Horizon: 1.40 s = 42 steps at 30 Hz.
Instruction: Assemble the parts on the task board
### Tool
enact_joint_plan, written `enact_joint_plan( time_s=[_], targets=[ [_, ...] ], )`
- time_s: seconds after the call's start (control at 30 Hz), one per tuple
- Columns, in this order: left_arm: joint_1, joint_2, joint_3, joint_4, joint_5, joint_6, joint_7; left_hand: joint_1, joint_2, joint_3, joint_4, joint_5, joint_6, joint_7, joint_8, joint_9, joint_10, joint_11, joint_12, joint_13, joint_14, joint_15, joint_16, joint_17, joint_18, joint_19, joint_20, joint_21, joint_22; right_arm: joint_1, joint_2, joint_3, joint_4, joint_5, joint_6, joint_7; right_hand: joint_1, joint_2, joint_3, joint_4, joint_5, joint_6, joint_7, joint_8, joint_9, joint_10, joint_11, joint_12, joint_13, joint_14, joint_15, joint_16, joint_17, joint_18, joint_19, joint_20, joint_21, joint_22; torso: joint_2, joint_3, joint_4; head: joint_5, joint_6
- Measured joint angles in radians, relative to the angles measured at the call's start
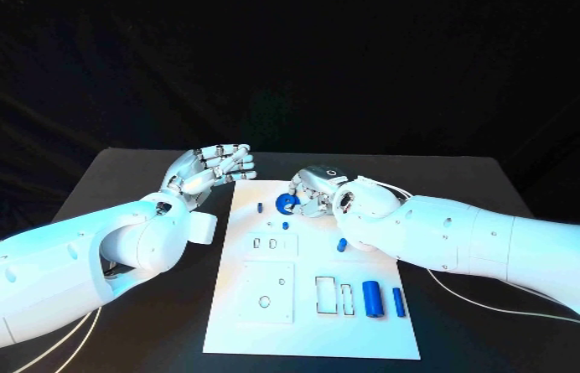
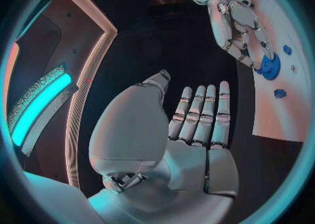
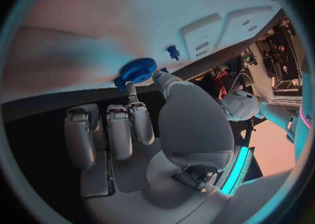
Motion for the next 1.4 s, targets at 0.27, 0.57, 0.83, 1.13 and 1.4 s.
enact_joint_plan(
  time_s=[0.27, 0.57, 0.83, 1.13, 1.4],
  targets=[
    [0.0, -0.002, 0.0, 0.001, 0.0, 0.0, -0.001, 0.0, 0.0, 0.0, 0.0, 0.0, 0.0, 0.0, -0.004, -0.001, 0.0, 0.0, 0.0, 0.0, 0.0, 0.0, 0.0, 0.0, 0.0, 0.0, 0.0, 0.0, -0.001, 0.0, -0.024, -0.001, 0.016, 0.018, 0.014, 0.004, -0.004, 0.004, 0.008, 0.0, 0.071, 0.005, -0.002, 0.0, 0.001, 0.0, 0.0, 0.0, 0.0, 0.0, 0.0, 0.004, 0.0, 0.0, 0.0, 0.0, 0.0, 0.0, 0.0, 0.0006, 0.0, 0.0, -0.003],
    [0.0, -0.005, 0.0, 0.0, 0.0, 0.0, -0.002, 0.0, 0.0, 0.0, 0.0, 0.0, 0.0, 0.0, -0.004, -0.001, 0.0, 0.0, 0.0, 0.0, 0.0, 0.0, -0.004, 0.001, 0.0, 0.0, 0.0, 0.0, -0.001, 0.001, -0.103, -0.001, 0.089, 0.027, -0.01, 0.006, -0.001, 0.0, 0.031, -0.018, 0.077, 0.005, -0.002, 0.0, 0.001, 0.0, 0.0, 0.0, 0.0, 0.0, 0.0, 0.004, 0.0, 0.0, 0.0, 0.0, 0.0, 0.0, -0.001, 0.0015, -0.0014, 0.001, 0.002],
    [0.0, -0.005, 0.0, -0.006, 0.0, 0.0, -0.003, 0.0, 0.0, 0.0, 0.0, 0.0, 0.0, 0.0, -0.004, -0.001, 0.0, 0.0, 0.0, 0.0, 0.0, 0.0, -0.004, 0.001, 0.0, 0.0, 0.0, 0.0, -0.001, 0.034, -0.245, 0.003, 0.207, 0.086, -0.046, 0.026, 0.036, -0.036, 0.052, -0.053, 0.034, 0.005, -0.002, -0.008, 0.001, 0.0, 0.0, 0.0, 0.001, 0.0, 0.0, 0.004, 0.0, 0.0, 0.0, 0.0, -0.001, 0.0, -0.005, 0.0037, -0.0089, -0.001, 0.011],
    [0.0, -0.003, 0.0, -0.011, 0.0, 0.0, -0.003, 0.0, 0.0, 0.0, 0.0, 0.0, 0.0, 0.0, -0.004, -0.001, 0.0, 0.0, 0.0, 0.0, 0.0, 0.0, -0.004, 0.001, 0.0, -0.007, 0.0, -0.004, -0.002, 0.056, -0.423, 0.003, 0.279, 0.208, -0.037, 0.086, 0.119, -0.061, 0.042, -0.115, -0.075, 0.002, 0.002, -0.021, 0.001, 0.0, 0.0, -0.006, 0.001, 0.0, 0.0, 0.004, 0.0, 0.0, 0.0, 0.0, -0.021, 0.0, -0.012, 0.0086, -0.022, -0.01, 0.016],
    [0.0, 0.001, 0.0, -0.016, 0.0, 0.001, -0.003, 0.0, 0.0, 0.0, 0.0, 0.0, 0.0, 0.0, -0.004, -0.001, 0.0, 0.0, 0.0, 0.0, 0.0, 0.0, -0.004, 0.001, 0.0, -0.007, 0.0, -0.004, -0.002, 0.05, -0.484, 0.0, 0.242, 0.265, -0.024, 0.163, 0.144, -0.068, 0.033, -0.13, -0.082, -0.006, 0.01, -0.029, -0.001, -0.01, 0.01, -0.026, 0.001, 0.004, 0.003, 0.004, 0.001, 0.0, 0.001, 0.001, -0.042, -0.001, -0.014, 0.0137, -0.0311, -0.015, 0.016]
  ],
)
